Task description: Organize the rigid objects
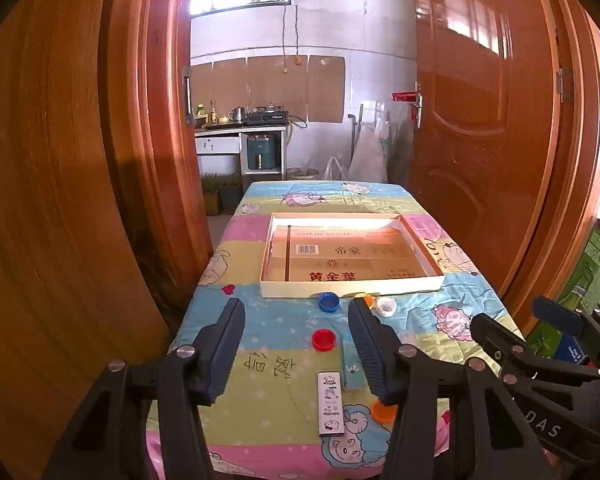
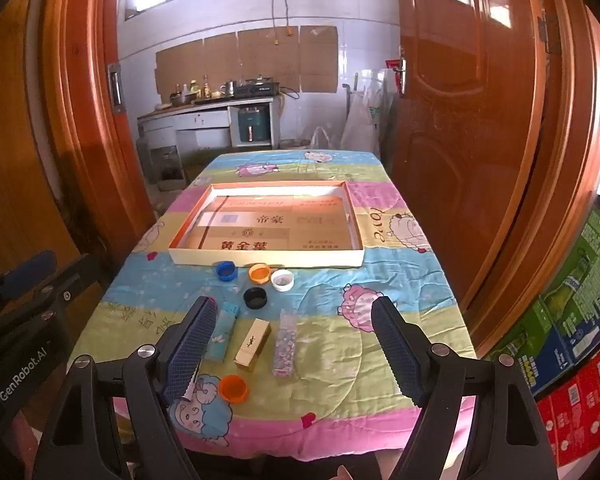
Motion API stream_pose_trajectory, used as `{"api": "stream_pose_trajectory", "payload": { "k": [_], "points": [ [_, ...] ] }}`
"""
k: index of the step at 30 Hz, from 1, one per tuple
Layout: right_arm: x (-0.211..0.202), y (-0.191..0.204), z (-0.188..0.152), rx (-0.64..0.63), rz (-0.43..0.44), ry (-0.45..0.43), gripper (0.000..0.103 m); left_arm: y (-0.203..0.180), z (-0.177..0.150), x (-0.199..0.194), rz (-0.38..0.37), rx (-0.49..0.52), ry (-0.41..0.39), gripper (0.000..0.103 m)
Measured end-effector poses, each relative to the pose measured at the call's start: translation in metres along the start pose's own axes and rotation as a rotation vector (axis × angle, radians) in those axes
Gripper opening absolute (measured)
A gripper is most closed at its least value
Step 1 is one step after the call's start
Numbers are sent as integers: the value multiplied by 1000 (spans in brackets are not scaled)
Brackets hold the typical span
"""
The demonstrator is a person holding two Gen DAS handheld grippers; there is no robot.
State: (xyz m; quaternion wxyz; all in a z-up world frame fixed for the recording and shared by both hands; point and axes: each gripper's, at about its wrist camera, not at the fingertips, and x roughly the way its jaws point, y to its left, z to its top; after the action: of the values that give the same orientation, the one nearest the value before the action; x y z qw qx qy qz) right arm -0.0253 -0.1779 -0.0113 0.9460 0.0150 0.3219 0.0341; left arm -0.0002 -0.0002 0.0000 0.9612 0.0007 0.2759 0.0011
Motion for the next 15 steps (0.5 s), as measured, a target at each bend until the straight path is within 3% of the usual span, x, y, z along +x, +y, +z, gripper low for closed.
{"api": "stream_pose_trajectory", "payload": {
  "k": [15],
  "points": [
    [-2, -1, -1, 5, 2, -4, 81, 0, -2, 0, 4, -1, 7, 54]
  ]
}}
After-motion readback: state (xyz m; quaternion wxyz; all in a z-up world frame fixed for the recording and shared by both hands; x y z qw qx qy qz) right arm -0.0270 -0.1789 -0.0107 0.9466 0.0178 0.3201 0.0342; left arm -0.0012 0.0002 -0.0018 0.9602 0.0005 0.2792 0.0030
